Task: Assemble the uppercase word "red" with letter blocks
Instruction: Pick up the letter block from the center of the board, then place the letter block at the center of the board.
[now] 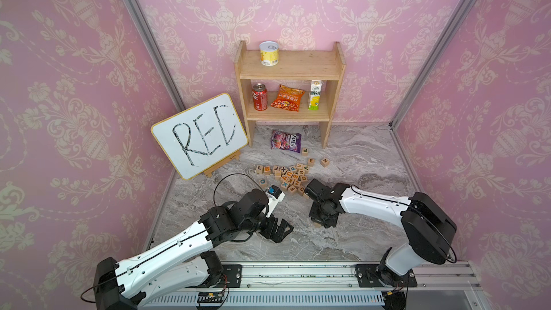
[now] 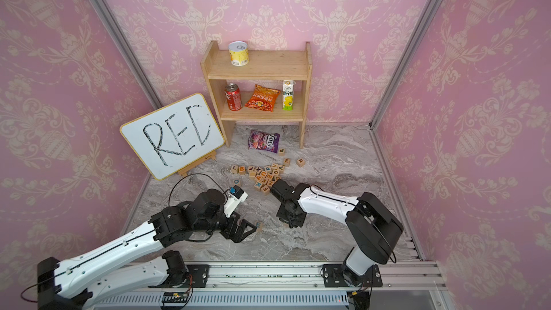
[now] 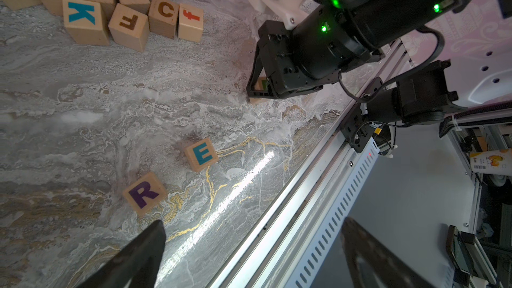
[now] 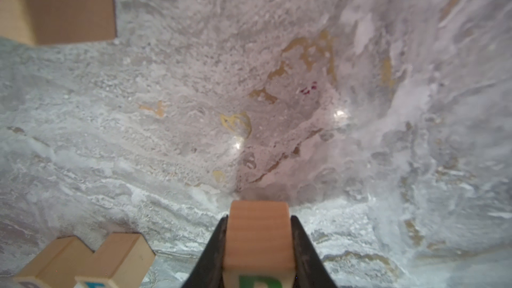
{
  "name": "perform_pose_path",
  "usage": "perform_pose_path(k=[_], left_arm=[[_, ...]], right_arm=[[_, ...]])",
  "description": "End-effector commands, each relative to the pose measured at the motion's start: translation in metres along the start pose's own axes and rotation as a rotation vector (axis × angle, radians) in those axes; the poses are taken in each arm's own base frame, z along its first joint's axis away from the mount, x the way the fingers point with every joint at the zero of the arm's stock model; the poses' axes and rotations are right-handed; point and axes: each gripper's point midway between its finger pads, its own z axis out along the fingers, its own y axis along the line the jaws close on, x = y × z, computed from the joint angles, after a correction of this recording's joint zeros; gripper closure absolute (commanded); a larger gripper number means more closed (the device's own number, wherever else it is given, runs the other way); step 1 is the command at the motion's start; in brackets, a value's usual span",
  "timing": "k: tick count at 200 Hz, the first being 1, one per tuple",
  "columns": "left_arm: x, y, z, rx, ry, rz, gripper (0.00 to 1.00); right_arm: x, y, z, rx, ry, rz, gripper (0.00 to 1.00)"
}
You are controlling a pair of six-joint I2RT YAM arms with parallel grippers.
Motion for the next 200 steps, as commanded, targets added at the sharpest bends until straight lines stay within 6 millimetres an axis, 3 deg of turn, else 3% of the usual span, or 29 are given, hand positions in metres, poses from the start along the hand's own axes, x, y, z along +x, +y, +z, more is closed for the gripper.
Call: perform_pose_path(k=[1,83,88,118,200], left_arm=[[0.006,0.007,-0.002,-0.034,0.006,-0.014,0.01],[0.008,0.01,-0.002,-0.053,0.008,-0.025,0.01],[0.008,0.01,-0.003,-0.053,0.007,-0.027,0.01],[0.006,0.011,-0.008,-0.056,-0.014,-0.035,0.01],[0.016,0.02,-0.014,-0.076,-0.033,-0.079,0.01]], right_arm=[[-0.001,-0.003,-0.008,0.042,-0.017,-0.081,0.89],[0.007,0.029,-0.014,0.088,-0.015,-0.338,0.91],[0.005,0.043,-0.02,0.055,-0.027,-0.345,0.91],[0.013,0.055,-0.014,0.051,-0.007,-0.391,0.91],[0.026,0.061,-0.002,0.047,0.04,-0.434,0.92]])
